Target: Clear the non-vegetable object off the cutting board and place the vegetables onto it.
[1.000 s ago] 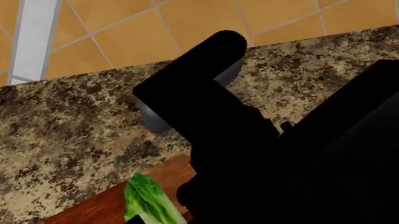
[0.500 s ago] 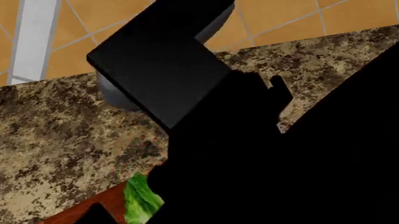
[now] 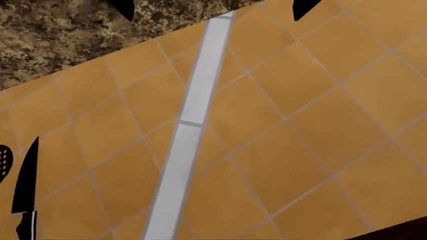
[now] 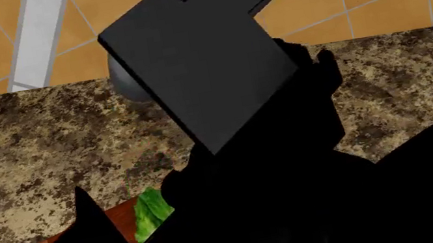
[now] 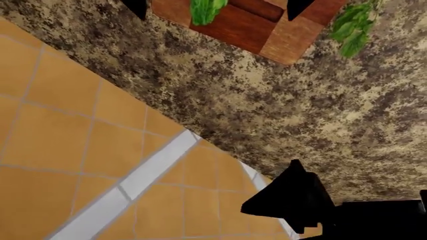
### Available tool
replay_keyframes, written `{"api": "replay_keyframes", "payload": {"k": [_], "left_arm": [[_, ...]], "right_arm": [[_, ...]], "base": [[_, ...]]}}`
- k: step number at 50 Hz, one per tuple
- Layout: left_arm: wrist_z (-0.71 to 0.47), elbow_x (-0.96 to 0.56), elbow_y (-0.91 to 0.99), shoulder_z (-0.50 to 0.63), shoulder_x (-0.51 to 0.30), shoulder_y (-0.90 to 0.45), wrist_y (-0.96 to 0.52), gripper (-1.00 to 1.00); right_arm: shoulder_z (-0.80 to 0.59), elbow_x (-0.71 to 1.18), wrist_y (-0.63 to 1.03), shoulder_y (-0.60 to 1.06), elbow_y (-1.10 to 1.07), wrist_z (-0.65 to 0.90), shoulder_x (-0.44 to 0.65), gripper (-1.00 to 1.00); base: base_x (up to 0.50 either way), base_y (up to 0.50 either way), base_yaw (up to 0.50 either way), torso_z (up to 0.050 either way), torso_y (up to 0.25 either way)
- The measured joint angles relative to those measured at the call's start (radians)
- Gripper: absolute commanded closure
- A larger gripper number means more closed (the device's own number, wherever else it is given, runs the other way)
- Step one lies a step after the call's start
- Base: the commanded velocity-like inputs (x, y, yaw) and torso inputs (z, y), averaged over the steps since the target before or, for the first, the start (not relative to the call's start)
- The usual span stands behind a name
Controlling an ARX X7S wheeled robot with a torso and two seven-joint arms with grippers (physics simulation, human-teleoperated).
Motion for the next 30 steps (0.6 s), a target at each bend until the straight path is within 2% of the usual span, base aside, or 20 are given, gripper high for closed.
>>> {"api": "replay_keyframes", "payload": {"k": [7, 16, 30], "left_arm": [[-0.108, -0.201, -0.045, 0.101, -0.094, -0.076, -0.010, -1.00], [-0.245, -0.494, -0.117, 0.292, -0.213, -0.208, -0.012, -1.00], [-0.499, -1.009, -0.138, 0.584, -0.368, -0.382, 0.078, -1.00]], "right_arm": [[0.016, 0.006, -0.016, 0.004, -0.015, 0.005, 0.016, -1.00], [0.022, -0.002, -0.016, 0.010, -0.007, -0.001, 0.022, -1.00], [0.019, -0.032, -0.002, 0.007, 0.017, -0.021, 0.024, -1.00]], "base": [[0.00, 0.00, 0.00, 0.000, 0.000], [0.00, 0.00, 0.00, 0.000, 0.000], [0.00, 0.00, 0.00, 0.000, 0.000]]}}
